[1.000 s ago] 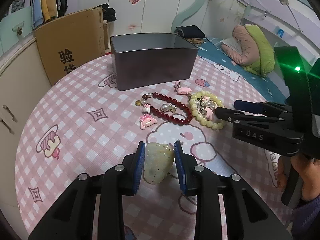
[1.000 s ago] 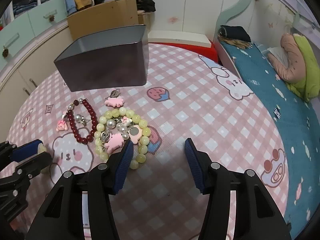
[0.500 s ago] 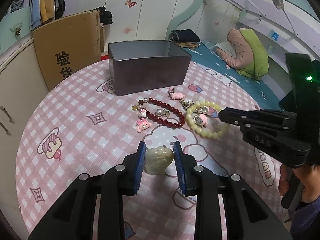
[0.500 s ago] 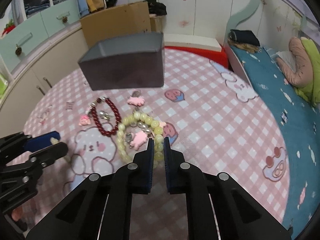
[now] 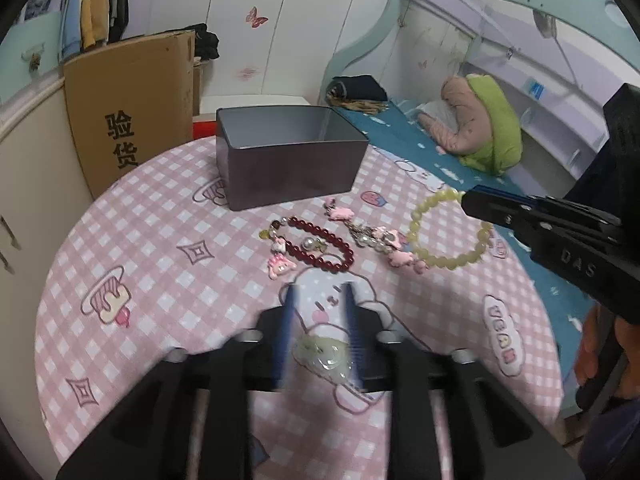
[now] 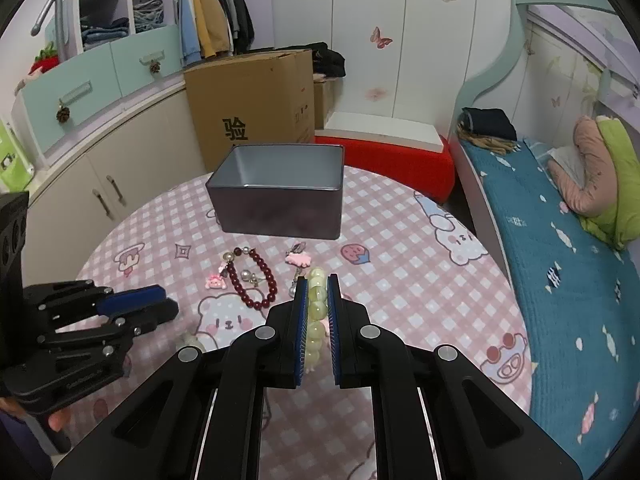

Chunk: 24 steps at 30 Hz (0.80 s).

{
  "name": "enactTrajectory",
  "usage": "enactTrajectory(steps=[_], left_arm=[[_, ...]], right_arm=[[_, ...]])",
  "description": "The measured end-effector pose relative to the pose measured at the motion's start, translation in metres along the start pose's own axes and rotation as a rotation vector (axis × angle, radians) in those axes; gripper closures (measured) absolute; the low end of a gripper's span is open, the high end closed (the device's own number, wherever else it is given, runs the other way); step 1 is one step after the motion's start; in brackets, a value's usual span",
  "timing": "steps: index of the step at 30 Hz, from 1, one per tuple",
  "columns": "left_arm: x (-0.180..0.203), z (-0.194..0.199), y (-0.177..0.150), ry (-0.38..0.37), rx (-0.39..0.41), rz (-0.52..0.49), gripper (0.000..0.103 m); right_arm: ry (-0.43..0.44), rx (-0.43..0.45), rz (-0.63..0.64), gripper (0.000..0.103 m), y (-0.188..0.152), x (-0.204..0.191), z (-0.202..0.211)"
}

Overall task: Organize jewelry
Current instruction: 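Lift the jade pendant with the left tool while the right tool lifts the yellow bracelet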

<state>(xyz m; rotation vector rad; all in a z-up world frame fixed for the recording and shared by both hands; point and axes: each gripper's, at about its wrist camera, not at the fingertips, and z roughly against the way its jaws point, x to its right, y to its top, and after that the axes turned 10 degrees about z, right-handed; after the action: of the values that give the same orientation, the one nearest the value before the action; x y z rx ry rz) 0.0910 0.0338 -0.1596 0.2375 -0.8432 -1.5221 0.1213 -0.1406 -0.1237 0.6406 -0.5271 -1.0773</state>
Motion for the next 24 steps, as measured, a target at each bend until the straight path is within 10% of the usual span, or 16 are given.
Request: enactTrajectory(steps=[1,8,15,24], left_arm=[[0.000,0.002,-0.002,0.013,0.012,-0.002,0.041],[0.014,-0.012,-0.025,0.044,-0.059,-0.116,0.040],[0.008,-0.031,-0.035,0.091,-0.110,-0.107,0.064],[0.007,-0.034,-0.032,0.068,-0.107,-0.095,0.067]], right_arm=[[0.003,0.001,-0.002,0.093,-0.001,0.001,0.001],[0.030,0.016,-0.013,0.093,-0.004,0.000,0.009],[0.041,0.032,-0.026,0.093,-0.006,0.002,0.016],[0.052,0.028,-0.044,0.093,-0.009,0.007,0.013]])
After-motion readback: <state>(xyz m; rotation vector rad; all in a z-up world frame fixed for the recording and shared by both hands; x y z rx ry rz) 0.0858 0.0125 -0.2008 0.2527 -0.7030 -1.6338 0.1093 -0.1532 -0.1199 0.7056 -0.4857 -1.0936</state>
